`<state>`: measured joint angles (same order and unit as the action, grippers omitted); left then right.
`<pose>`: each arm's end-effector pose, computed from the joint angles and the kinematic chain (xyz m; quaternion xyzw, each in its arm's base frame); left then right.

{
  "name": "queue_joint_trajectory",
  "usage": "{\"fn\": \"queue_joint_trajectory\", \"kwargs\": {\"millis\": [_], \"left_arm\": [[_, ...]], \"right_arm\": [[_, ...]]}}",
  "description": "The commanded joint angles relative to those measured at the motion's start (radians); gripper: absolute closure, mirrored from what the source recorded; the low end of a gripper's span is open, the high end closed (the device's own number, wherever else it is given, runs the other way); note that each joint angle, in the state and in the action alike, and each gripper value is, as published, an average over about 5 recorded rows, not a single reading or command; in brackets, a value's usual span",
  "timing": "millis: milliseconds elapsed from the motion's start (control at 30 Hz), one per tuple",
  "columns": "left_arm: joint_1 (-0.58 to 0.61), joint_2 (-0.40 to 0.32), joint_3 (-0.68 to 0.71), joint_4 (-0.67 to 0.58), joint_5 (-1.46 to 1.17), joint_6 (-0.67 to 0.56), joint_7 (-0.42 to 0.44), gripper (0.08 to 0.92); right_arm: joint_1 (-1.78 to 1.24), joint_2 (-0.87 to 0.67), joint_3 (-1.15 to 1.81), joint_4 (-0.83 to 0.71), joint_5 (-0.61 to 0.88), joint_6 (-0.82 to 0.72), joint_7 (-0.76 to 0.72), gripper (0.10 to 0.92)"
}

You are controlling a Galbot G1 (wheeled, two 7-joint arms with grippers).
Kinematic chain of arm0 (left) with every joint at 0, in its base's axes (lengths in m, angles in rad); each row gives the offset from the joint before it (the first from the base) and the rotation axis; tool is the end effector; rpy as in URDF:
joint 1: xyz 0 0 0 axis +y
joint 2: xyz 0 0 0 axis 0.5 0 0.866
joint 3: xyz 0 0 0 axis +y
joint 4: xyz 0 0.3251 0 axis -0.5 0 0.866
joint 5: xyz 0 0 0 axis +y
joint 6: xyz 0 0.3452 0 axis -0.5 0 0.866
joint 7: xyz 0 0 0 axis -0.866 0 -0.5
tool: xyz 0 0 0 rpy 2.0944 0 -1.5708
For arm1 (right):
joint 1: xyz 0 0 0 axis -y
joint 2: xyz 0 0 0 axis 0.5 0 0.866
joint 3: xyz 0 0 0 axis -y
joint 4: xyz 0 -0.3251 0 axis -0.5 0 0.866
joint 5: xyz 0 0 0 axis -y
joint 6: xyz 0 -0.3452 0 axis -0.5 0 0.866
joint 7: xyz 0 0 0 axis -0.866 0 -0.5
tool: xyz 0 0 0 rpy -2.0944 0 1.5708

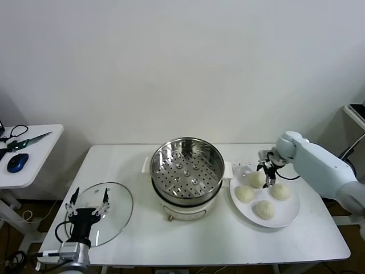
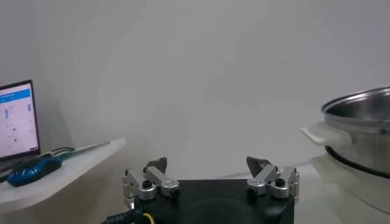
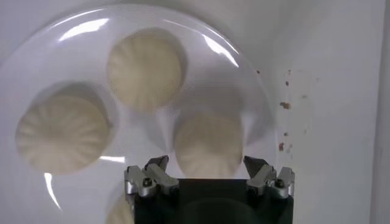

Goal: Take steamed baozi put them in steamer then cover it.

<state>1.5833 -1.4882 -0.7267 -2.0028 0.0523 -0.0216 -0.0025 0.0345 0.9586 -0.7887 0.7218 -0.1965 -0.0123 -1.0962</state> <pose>0.1747 0.0779 -0.3071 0.0693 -0.9907 -0.1102 0.0385 0.5613 -0.1553 -0.2327 0.4873 -0.5311 0.5425 0.4314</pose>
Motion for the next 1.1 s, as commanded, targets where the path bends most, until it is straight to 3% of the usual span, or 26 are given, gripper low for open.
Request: {"fn": "queue_joint_trajectory", "kwargs": {"millis": [33, 667, 867, 1100], "left_arm": [[-0.004, 0.001, 0.002, 0.004, 0.001, 0.001, 0.001, 0.177], [-0.002, 0.001, 0.004, 0.009, 0.004, -0.001, -0.003, 0.177], [0.006, 0.002, 0.003, 0.004, 0.004, -0.002, -0.004, 0.177], [0.015, 0.007, 0.003, -0.009, 0.003, 0.0, -0.005, 0.177]], "right_arm": [[0.011, 0.044, 0.001, -0.059, -0.021, 0.01, -0.006, 0.203], [0.022, 0.031, -0.024, -0.028, -0.004, 0.019, -0.024, 0.323], [0.123, -0.034, -0.131, 0.092, 0.097, 0.043, -0.029, 0.33], [0.454, -0.071, -0.424, 0.265, 0.275, 0.141, -0.054, 0.33]]}}
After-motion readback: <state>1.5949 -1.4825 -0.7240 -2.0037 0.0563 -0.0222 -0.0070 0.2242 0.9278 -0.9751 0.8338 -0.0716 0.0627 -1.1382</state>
